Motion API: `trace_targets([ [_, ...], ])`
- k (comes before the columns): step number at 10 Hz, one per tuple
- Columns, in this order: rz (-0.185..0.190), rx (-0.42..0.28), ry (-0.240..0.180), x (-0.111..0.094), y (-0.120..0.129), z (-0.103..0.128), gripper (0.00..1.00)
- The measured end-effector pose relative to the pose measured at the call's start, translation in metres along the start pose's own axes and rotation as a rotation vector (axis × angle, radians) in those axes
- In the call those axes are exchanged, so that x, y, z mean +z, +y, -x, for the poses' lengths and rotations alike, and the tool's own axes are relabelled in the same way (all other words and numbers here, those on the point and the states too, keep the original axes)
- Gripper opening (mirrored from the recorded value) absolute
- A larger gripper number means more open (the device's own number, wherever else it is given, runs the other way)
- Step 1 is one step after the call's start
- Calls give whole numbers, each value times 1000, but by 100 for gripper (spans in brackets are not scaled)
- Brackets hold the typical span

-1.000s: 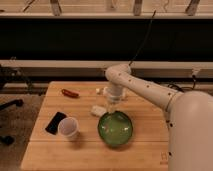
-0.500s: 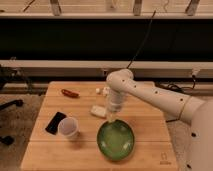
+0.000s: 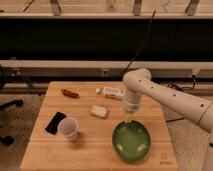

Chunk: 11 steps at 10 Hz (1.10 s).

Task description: Drag the ceramic bowl in a circle

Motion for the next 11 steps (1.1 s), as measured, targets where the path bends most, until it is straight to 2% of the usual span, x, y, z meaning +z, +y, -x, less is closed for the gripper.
trace_targets([
  [2,-12,51,37,-6,-12,-31,0],
  [4,-30,96,72,-12,-43,-55,0],
  [5,-33,98,75,-10,-54,-59,0],
  [6,-29,96,75,-4,-64,-62,2],
  [8,-23,85,74,10,-77,-54,15],
  [9,-25,83,73,11,-77,-48,17],
  [11,-29,86,78,-2,-72,-45,23],
])
